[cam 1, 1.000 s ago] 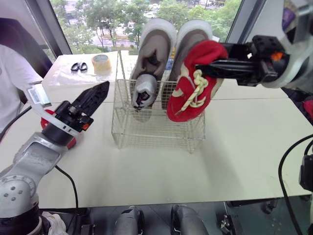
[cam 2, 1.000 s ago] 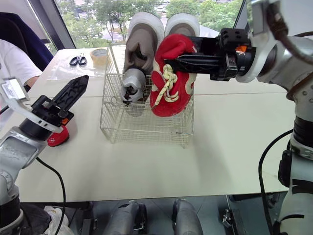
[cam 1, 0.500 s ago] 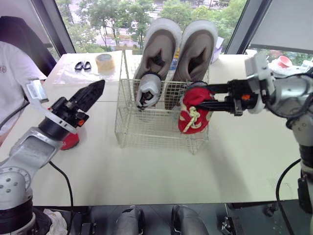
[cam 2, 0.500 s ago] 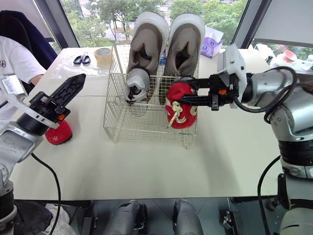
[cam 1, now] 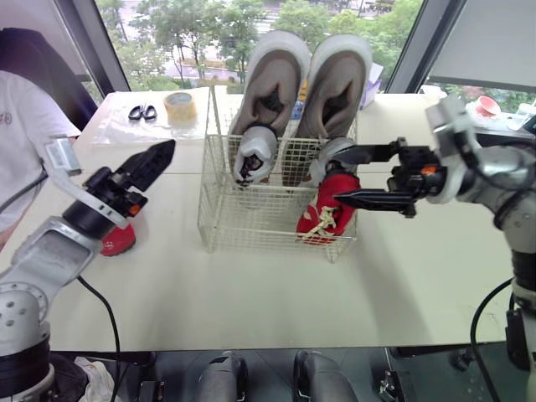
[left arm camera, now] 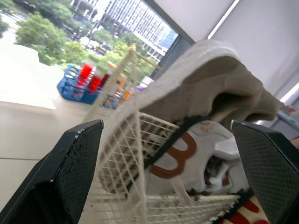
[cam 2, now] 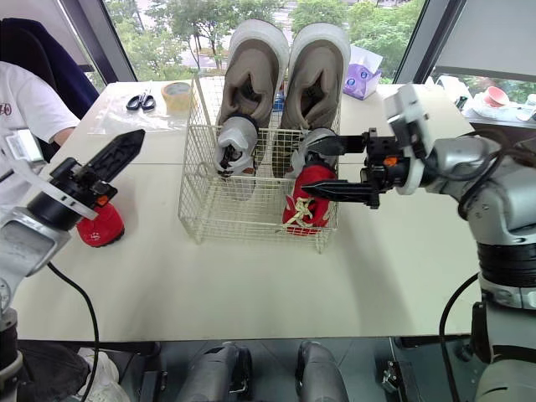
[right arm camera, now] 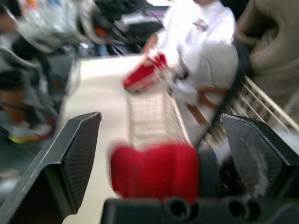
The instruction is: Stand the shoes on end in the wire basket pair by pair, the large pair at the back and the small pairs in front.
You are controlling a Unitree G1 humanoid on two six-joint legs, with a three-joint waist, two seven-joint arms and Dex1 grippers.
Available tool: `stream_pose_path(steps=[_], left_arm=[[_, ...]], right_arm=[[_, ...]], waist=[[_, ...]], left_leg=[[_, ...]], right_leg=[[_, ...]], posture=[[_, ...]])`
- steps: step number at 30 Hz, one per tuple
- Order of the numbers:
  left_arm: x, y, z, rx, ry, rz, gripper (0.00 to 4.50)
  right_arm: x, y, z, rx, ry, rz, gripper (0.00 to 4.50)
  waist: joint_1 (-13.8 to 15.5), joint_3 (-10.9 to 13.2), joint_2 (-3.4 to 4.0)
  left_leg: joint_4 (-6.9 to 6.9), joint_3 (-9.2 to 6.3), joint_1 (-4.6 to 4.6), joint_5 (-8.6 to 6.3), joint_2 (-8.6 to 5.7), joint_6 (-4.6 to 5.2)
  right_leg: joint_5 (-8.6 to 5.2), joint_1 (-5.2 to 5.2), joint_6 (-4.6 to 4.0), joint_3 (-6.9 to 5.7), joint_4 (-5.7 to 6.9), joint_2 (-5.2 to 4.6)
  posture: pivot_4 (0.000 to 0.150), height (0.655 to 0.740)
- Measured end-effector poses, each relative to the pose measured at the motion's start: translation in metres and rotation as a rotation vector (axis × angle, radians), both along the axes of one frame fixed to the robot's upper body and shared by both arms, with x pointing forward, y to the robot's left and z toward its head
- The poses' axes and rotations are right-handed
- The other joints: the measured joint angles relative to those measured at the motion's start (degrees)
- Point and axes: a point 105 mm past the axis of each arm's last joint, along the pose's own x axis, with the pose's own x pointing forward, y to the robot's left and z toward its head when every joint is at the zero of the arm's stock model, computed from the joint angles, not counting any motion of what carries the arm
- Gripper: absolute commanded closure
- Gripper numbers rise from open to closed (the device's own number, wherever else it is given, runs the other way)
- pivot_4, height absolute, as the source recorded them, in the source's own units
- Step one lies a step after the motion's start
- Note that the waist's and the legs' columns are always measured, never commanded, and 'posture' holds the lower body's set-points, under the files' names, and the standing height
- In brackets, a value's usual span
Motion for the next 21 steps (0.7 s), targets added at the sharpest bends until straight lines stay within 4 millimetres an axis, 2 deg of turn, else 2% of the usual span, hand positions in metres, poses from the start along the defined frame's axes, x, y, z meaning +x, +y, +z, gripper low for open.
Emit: stream_pose_path(steps=[3, 5, 9, 12, 14, 16, 18, 21], left_arm=[[0.006, 0.006, 0.001, -0.004, 0.009, 0.021, 0.0], [0.009, 0.011, 0.007, 0.012, 0.003, 0.048, 0.0], [0.017, 0.039, 0.028, 0.06, -0.017, 0.177, 0.0], [0.027, 0.072, 0.043, 0.217, 0.03, 0.411, 0.0], [0.032, 0.108, 0.037, 0.334, 0.185, 0.601, 0.0], [0.028, 0.153, 0.017, 0.38, 0.421, 0.793, 0.0], [0.021, 0.175, -0.009, 0.393, 0.611, 0.881, 0.0], [0.014, 0.186, -0.034, 0.372, 0.792, 0.916, 0.0]], right_arm=[[-0.018, 0.006, 0.024, 0.049, -0.008, 0.078, 0.05], [-0.027, 0.011, 0.03, 0.052, -0.01, 0.121, 0.05], [-0.033, 0.02, 0.027, 0.028, -0.013, 0.15, 0.05], [-0.032, 0.025, 0.019, -0.015, -0.002, 0.163, 0.05], [-0.035, 0.027, 0.013, -0.056, 0.011, 0.196, 0.05], [-0.041, 0.026, 0.007, -0.128, 0.015, 0.224, 0.05], [-0.047, 0.025, -0.005, -0.203, 0.018, 0.248, 0.05], [-0.053, 0.028, -0.027, -0.301, 0.044, 0.303, 0.05]], waist=[[0.0, 0.0, 0.0], [0.0, 0.0, -0.01], [0.0, 0.0, 0.0], [0.0, 0.0, -0.01], [-0.1, 0.0, 0.04], [-0.2, 0.0, 0.07], [-0.1, 0.0, 0.04], [0.1, 0.2, -0.23]], left_leg=[[0.0, 0.0, -0.01, -0.01, 0.01, 0.0], [0.0, -0.02, -0.02, -0.01, 0.01, -0.01], [-0.01, -0.01, -0.03, -0.01, 0.01, -0.01], [-0.03, 0.02, -0.04, -0.01, -0.01, -0.01], [-0.1, 0.06, -0.05, -0.01, -0.01, 0.0], [-0.13, 0.08, -0.06, -0.02, 0.0, 0.01], [-0.16, 0.06, -0.06, -0.03, 0.02, 0.01], [-0.14, 0.02, -0.1, 0.0, 0.03, -0.09]], right_leg=[[0.0, -0.02, 0.0, 0.0, 0.0, -0.01], [0.0, -0.02, 0.0, 0.0, 0.0, -0.02], [0.0, -0.04, 0.0, -0.01, -0.02, -0.02], [0.0, -0.08, 0.01, -0.01, 0.01, -0.02], [0.01, -0.11, 0.03, -0.01, 0.0, 0.01], [0.04, -0.17, 0.16, 0.01, 0.04, 0.02], [0.07, -0.17, 0.34, 0.0, 0.07, 0.01], [0.07, -0.19, 0.33, -0.03, 0.08, -0.02]], posture=[[0.15, 0.74], [0.15, 0.74], [0.15, 0.74], [0.15, 0.74], [0.15, 0.74], [0.15, 0.74], [0.15, 0.74], [0.15, 0.74]])
